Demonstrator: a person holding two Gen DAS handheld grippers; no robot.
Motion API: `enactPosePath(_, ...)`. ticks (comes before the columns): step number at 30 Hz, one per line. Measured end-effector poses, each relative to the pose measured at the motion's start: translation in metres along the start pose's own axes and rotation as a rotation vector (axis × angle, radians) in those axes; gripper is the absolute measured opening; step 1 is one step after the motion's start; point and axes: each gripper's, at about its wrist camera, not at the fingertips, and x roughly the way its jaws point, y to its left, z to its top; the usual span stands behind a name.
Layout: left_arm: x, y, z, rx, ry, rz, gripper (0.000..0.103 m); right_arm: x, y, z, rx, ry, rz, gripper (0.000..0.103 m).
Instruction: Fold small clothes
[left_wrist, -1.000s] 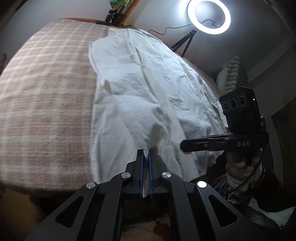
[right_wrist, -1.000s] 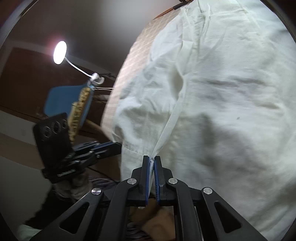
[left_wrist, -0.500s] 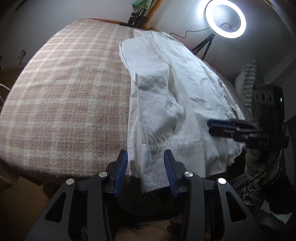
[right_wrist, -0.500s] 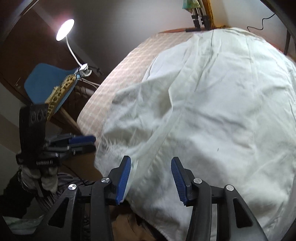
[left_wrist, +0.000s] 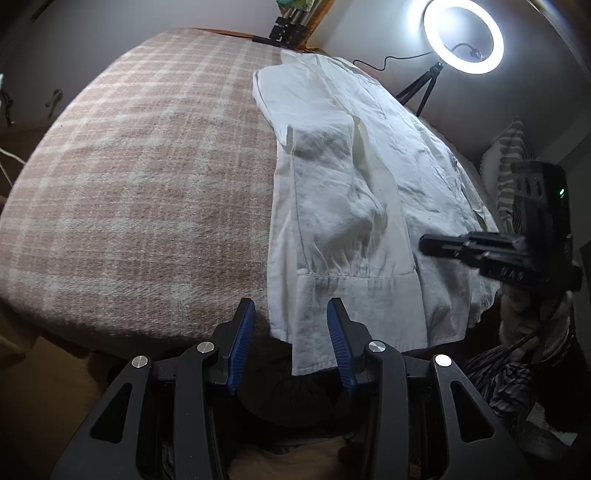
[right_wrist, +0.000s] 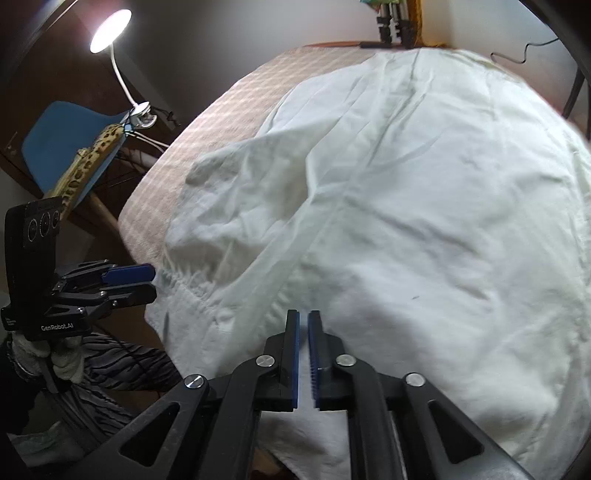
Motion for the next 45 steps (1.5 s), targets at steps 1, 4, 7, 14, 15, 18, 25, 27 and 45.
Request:
enactPosePath(1,0.002,-0.001,0.0,0.009,0.003,0.0,0.039,-0.006,-0.004,0.002,0.012,-0.015,0.027,0.009)
enactPosePath(4,0.006,-0.005,0.002,0.019,0.002,-0.023,0.036,-0.029,-0.007,0.008,0.013,-0.097,0.078,0.041)
enactPosePath(7,0.013,-0.008,0.004,0.005,0.013,-0.053,0.012,-0.048,0.0,0.016,-0.034,-0.181,0.073,0.045)
enactPosePath(14,0.008,-0.017,0.004,0.02,-0.03,-0.072,0.005,-0.061,0.014,0.062,-0.064,-0.21,0.089,0.057)
enactPosePath(15,0.007,-0.019,0.003,0.027,-0.036,-0.071,0.005,-0.059,0.016,0.073,-0.068,-0.197,0.095,0.057)
enactPosePath(18,0.005,-0.026,0.003,0.052,-0.052,-0.074,0.005,-0.037,0.036,0.114,-0.076,-0.104,0.145,0.056)
enactPosePath(25,0.004,-0.045,0.002,0.156,-0.078,-0.045,0.005,0.044,0.063,0.198,-0.129,0.03,-0.036,0.056)
enactPosePath(27,0.005,-0.047,0.002,0.173,-0.079,-0.044,0.005,0.072,0.065,0.214,-0.121,0.06,-0.097,0.056)
enactPosePath(45,0.001,-0.049,0.002,0.182,-0.078,-0.079,0.004,0.109,0.045,0.235,-0.178,0.055,-0.25,0.0)
